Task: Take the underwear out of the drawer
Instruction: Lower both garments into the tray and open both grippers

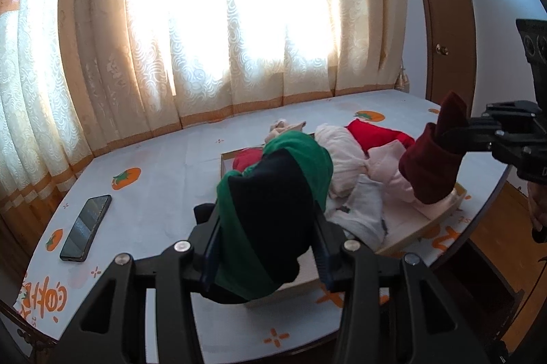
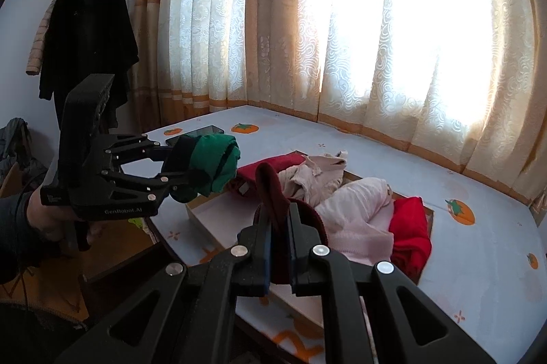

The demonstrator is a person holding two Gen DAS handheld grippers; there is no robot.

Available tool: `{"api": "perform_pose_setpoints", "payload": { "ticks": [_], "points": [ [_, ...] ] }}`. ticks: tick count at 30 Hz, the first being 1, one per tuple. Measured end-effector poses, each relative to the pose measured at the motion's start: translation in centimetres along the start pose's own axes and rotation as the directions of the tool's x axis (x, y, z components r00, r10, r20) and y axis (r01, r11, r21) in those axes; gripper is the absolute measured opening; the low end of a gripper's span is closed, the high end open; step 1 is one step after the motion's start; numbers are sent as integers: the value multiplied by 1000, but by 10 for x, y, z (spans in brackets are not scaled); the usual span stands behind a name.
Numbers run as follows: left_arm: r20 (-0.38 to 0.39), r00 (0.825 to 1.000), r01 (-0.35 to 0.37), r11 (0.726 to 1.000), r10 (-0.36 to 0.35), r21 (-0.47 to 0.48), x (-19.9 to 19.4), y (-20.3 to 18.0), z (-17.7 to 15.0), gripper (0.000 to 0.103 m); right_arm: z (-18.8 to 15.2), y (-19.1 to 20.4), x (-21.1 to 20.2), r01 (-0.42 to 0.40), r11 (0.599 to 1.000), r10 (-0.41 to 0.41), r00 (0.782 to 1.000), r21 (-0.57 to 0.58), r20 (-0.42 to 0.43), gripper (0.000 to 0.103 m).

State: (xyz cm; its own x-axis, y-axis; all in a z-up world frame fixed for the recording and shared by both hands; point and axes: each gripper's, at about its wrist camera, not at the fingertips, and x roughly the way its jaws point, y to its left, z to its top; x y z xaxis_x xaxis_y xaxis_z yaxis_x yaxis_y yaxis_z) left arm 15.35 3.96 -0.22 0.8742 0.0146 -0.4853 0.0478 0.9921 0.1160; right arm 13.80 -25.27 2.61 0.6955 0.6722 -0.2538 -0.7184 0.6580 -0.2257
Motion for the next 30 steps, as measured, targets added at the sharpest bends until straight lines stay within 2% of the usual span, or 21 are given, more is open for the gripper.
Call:
{"api": "perform_pose_setpoints", "payload": {
  "ticks": [8,13,20,27,30],
  "points": [
    [-33,999,3,1000,-3,-12,21,8,0,44,13,-6,23,-9,999,10,1000,32,-16,9],
    [-52,998,30,1000,-30,-8,31,1,-2,45,15,-13,44,-18,996,21,999,82,-37,9],
    [-91,996,27,1000,-27,7,47,-1,-8,45,16,-19,67,-21,992,30,997,121,-73,9],
    [-99,995,21,999,-17,38,53,-9,-13,48,14,-25,88,-8,991,24,993,134,-117,9],
    [-99,995,15,999,-10,49,55,-13,-14,53,12,-28,99,6,991,14,989,135,-146,9]
  ]
}}
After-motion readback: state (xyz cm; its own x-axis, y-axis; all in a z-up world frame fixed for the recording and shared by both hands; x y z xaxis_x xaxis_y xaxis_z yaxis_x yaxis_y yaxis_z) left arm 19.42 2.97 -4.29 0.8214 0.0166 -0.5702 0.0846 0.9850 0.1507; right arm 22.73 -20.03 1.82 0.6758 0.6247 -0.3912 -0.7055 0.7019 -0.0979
